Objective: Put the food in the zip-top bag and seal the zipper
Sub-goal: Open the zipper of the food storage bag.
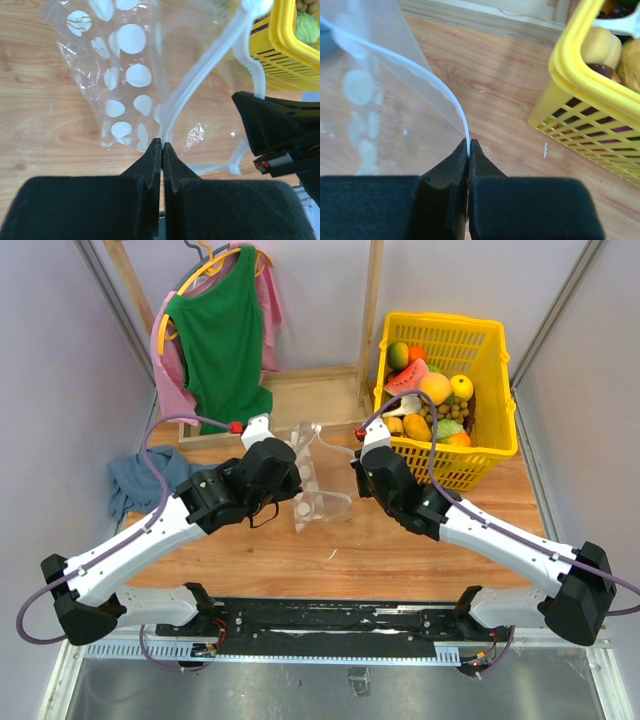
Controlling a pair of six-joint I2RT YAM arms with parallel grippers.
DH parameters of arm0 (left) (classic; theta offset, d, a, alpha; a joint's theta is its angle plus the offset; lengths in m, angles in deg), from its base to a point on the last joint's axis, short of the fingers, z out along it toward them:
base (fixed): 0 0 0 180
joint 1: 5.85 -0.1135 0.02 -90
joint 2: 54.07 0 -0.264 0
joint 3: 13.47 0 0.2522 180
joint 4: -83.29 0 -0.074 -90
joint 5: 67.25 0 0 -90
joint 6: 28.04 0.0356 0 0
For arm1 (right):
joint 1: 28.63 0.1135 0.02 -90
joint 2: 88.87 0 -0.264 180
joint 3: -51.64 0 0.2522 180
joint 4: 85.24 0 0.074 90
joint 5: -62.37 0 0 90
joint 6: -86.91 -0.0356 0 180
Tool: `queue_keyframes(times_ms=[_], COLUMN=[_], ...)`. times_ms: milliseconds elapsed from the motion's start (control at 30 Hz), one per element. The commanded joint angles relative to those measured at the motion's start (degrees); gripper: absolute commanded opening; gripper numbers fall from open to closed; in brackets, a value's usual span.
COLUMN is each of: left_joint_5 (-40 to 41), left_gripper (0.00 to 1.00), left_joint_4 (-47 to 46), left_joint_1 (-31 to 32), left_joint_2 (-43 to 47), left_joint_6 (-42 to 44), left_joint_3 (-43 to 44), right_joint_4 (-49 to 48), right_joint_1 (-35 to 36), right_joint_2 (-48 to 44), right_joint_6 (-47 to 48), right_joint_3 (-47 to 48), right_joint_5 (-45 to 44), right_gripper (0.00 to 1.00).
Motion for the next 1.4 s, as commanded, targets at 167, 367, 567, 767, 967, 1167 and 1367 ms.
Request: queue_keyframes(times_ms=[167,367,567,767,967,1167,1367], left_joint_5=[8.9,2.6,0.8,0.9,2.4,3.8,6.1], left_gripper=[0.0,0.0,0.24,0.48,0.51,0.41,0.08], left_joint_4=[14.2,-2.4,-12.7,-19.7,-21.7,-21.0,-16.1], left_joint_1=[-0.4,-0.4,-0.4,-0.4,-0.4,-0.4,-0.4], left_joint_2=[0.6,1.9,0.8,0.5,-1.9,-4.9,-5.3], left_joint_6=[4.1,5.6,3.5,-0.4,-1.8,-0.8,2.1], left_joint_3=[8.9,-0.3,-5.3,-8.9,-9.7,-8.7,-6.5], right_joint_4=[10.2,5.3,2.4,-0.2,-0.3,-0.1,2.8], right_joint_1=[-2.3,-2.1,-0.7,2.0,3.8,3.9,3.9], right_joint_2=[2.2,1.1,-0.1,-1.2,-1.2,-1.8,-1.9], right_joint_6=[-5.6,-7.2,-11.6,-15.9,-17.1,-17.6,-16.6], right_joint_3=[4.5,3.9,2.4,0.8,0.9,0.6,1.6], right_joint_5=[-5.7,7.1,9.1,6.8,5.4,5.2,2.6], right_gripper=[0.01,0.01,0.01,0.01,0.01,0.01,0.07])
